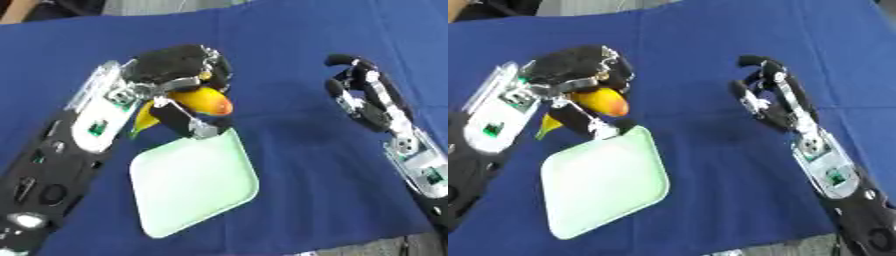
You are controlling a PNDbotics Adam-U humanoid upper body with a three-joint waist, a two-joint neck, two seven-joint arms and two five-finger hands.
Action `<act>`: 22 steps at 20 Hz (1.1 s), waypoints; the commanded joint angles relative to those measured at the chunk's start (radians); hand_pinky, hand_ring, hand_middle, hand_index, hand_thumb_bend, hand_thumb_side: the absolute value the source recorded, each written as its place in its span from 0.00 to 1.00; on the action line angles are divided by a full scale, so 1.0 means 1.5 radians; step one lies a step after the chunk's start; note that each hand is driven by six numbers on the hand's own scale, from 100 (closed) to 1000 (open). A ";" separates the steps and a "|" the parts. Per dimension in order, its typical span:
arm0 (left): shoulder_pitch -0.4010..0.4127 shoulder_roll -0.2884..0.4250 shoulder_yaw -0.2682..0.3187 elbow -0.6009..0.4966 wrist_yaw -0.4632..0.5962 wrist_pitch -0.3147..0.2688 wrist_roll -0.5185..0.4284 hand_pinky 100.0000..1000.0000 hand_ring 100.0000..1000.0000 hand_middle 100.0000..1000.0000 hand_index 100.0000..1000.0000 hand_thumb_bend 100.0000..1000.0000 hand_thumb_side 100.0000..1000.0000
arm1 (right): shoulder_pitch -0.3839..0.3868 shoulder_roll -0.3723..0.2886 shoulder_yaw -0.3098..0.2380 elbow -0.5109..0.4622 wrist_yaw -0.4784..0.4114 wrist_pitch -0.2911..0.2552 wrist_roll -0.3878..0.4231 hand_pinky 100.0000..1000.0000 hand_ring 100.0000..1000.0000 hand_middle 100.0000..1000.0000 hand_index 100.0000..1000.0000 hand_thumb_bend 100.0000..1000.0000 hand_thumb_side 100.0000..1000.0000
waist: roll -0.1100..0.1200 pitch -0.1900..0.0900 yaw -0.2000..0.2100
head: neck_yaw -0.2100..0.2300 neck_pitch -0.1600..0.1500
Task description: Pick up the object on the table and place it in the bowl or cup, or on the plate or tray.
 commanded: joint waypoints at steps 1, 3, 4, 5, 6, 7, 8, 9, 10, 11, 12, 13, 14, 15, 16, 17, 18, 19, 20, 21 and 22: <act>-0.005 -0.003 -0.007 -0.001 -0.010 -0.133 -0.140 0.00 0.00 0.00 0.05 0.00 0.33 | -0.012 -0.004 -0.006 -0.011 -0.001 -0.001 0.001 0.31 0.53 0.74 0.85 0.46 0.74 | -0.003 -0.009 -0.001 | 0.002 -0.006; -0.002 -0.007 -0.011 0.001 -0.014 -0.133 -0.144 0.00 0.00 0.00 0.05 0.00 0.33 | -0.014 -0.004 -0.006 -0.012 -0.001 -0.001 0.002 0.31 0.53 0.74 0.85 0.46 0.74 | -0.003 -0.008 -0.001 | 0.001 -0.006; 0.000 -0.009 -0.012 0.002 -0.016 -0.133 -0.147 0.00 0.00 0.00 0.05 0.00 0.32 | -0.015 -0.004 -0.006 -0.012 -0.001 -0.002 0.002 0.31 0.53 0.74 0.85 0.45 0.75 | -0.003 -0.007 -0.002 | 0.001 -0.006; 0.002 -0.010 -0.013 0.005 -0.018 -0.133 -0.149 0.00 0.00 0.00 0.05 0.00 0.32 | -0.016 -0.004 -0.006 -0.012 -0.001 -0.002 0.002 0.31 0.53 0.74 0.85 0.46 0.75 | -0.004 -0.007 -0.002 | 0.002 -0.006; 0.006 -0.010 -0.014 0.007 -0.022 -0.133 -0.152 0.00 0.00 0.00 0.05 0.00 0.32 | -0.016 -0.004 -0.006 -0.012 -0.001 -0.002 0.002 0.31 0.53 0.74 0.85 0.46 0.75 | -0.004 -0.006 -0.002 | 0.002 -0.007; 0.008 -0.011 -0.015 0.010 -0.026 -0.133 -0.153 0.00 0.00 0.00 0.05 0.00 0.32 | -0.017 -0.004 -0.006 -0.012 0.000 -0.002 0.002 0.31 0.53 0.74 0.85 0.46 0.75 | -0.004 -0.006 -0.003 | 0.002 -0.007; 0.012 -0.012 -0.015 0.013 -0.030 -0.133 -0.155 0.00 0.00 0.00 0.05 0.00 0.30 | -0.017 -0.004 -0.007 -0.012 0.000 -0.002 0.002 0.31 0.53 0.74 0.85 0.46 0.74 | -0.004 -0.005 -0.003 | 0.002 -0.006; 0.017 -0.012 -0.016 0.018 -0.036 -0.133 -0.158 0.00 0.00 0.00 0.05 0.00 0.30 | -0.018 -0.004 -0.007 -0.012 0.000 -0.002 0.002 0.31 0.53 0.74 0.85 0.46 0.74 | -0.005 -0.005 -0.003 | 0.001 -0.006; 0.022 -0.013 -0.018 0.022 -0.042 -0.133 -0.161 0.00 0.00 0.00 0.05 0.00 0.29 | -0.017 -0.004 -0.007 -0.012 0.000 -0.002 0.002 0.31 0.53 0.74 0.85 0.46 0.74 | -0.005 -0.005 -0.002 | 0.001 -0.006; 0.027 -0.014 -0.021 0.027 -0.047 -0.133 -0.164 0.00 0.00 0.00 0.05 0.00 0.29 | -0.017 -0.005 -0.007 -0.012 0.000 -0.003 0.003 0.31 0.53 0.74 0.85 0.46 0.74 | -0.004 -0.005 -0.002 | 0.000 -0.005; 0.033 -0.016 -0.024 0.032 -0.052 -0.133 -0.168 0.00 0.00 0.00 0.05 0.00 0.28 | -0.016 -0.005 -0.008 -0.011 0.000 -0.003 0.003 0.31 0.53 0.74 0.85 0.46 0.74 | -0.004 -0.006 0.000 | -0.002 -0.004; 0.039 -0.019 -0.027 0.036 -0.055 -0.133 -0.172 0.00 0.00 0.00 0.05 0.00 0.28 | -0.015 -0.006 -0.008 -0.011 0.000 -0.003 0.002 0.31 0.53 0.74 0.85 0.46 0.74 | -0.003 -0.007 0.001 | -0.004 -0.002; 0.044 -0.021 -0.031 0.038 -0.057 -0.133 -0.177 0.00 0.00 0.00 0.05 0.00 0.27 | -0.014 -0.007 -0.009 -0.011 0.001 -0.003 0.002 0.31 0.53 0.74 0.85 0.46 0.74 | -0.003 -0.008 0.003 | -0.006 0.000; 0.049 -0.022 -0.034 0.040 -0.059 -0.133 -0.182 0.00 0.00 0.00 0.05 0.00 0.27 | -0.012 -0.008 -0.009 -0.010 0.001 -0.003 0.002 0.31 0.53 0.74 0.85 0.46 0.74 | -0.002 -0.009 0.005 | -0.008 0.001; 0.053 -0.024 -0.037 0.042 -0.058 -0.133 -0.186 0.00 0.00 0.00 0.05 0.00 0.26 | -0.011 -0.008 -0.010 -0.010 0.001 -0.003 0.002 0.31 0.53 0.74 0.85 0.46 0.74 | -0.002 -0.010 0.007 | -0.009 0.003; 0.058 -0.024 -0.040 0.042 -0.058 -0.133 -0.190 0.00 0.00 0.00 0.05 0.00 0.26 | -0.009 -0.009 -0.010 -0.009 0.001 -0.003 0.002 0.31 0.53 0.74 0.85 0.46 0.74 | -0.002 -0.012 0.010 | -0.012 0.006; 0.061 -0.025 -0.042 0.041 -0.057 -0.133 -0.194 0.00 0.00 0.00 0.05 0.00 0.26 | -0.007 -0.010 -0.011 -0.008 0.001 -0.003 0.001 0.31 0.53 0.74 0.85 0.46 0.74 | -0.001 -0.014 0.012 | -0.013 0.008; 0.065 -0.025 -0.046 0.039 -0.057 -0.133 -0.198 0.00 0.00 0.00 0.05 0.00 0.26 | -0.005 -0.010 -0.011 -0.008 0.002 -0.003 0.001 0.31 0.53 0.74 0.85 0.46 0.74 | -0.001 -0.016 0.014 | -0.015 0.010; 0.068 -0.025 -0.049 0.038 -0.056 -0.133 -0.202 0.00 0.00 0.00 0.05 0.00 0.25 | -0.004 -0.010 -0.012 -0.008 0.002 -0.003 0.001 0.31 0.53 0.74 0.85 0.46 0.74 | 0.000 -0.018 0.016 | -0.016 0.011; 0.072 -0.025 -0.051 0.038 -0.056 -0.133 -0.206 0.00 0.00 0.00 0.05 0.00 0.25 | -0.003 -0.010 -0.012 -0.008 0.002 -0.003 0.001 0.31 0.53 0.74 0.85 0.46 0.74 | 0.000 -0.019 0.017 | -0.017 0.011; 0.074 -0.026 -0.053 0.039 -0.056 -0.133 -0.210 0.00 0.00 0.00 0.05 0.00 0.25 | -0.002 -0.009 -0.012 -0.008 0.003 -0.003 0.001 0.31 0.53 0.74 0.85 0.46 0.74 | 0.001 -0.019 0.018 | -0.018 0.012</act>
